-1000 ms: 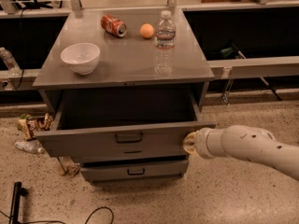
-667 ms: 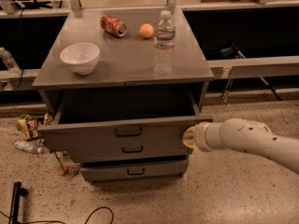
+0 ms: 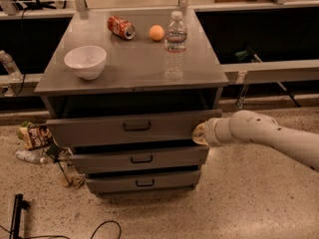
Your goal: Close top drawer
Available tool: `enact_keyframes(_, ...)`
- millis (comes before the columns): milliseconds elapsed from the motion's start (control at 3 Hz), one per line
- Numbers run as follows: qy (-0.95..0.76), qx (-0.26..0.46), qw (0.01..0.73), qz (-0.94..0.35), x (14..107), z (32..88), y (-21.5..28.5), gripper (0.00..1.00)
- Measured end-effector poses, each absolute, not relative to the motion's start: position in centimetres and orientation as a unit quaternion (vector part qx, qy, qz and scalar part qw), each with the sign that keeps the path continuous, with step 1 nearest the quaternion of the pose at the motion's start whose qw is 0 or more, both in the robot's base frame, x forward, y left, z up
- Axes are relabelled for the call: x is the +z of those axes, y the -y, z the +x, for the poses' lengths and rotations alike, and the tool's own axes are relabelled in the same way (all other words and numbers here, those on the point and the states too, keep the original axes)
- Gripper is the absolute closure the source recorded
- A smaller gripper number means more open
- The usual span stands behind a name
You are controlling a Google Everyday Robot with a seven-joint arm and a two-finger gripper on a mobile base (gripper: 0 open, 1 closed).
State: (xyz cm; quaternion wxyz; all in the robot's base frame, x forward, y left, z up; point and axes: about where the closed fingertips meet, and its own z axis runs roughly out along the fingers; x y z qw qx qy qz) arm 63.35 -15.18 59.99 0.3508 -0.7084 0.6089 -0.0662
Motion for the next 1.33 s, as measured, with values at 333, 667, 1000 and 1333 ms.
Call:
enact_keyframes(333,-0.606,-0.060,0.354,-0.710,60.0,65.5,15.0,1.00)
enact_keyframes(667,-0.606,-0.025,0.345,-0.716,60.1,63.5,14.4,1.00)
enact_keyframes(1000,-0.625,0.032,0.327,-0.708,61.5,57.9,15.1,1.00)
enact_keyframes(1333,-0.654,0.065,0.347,-0.669,64.3,54.4,16.6,1.00)
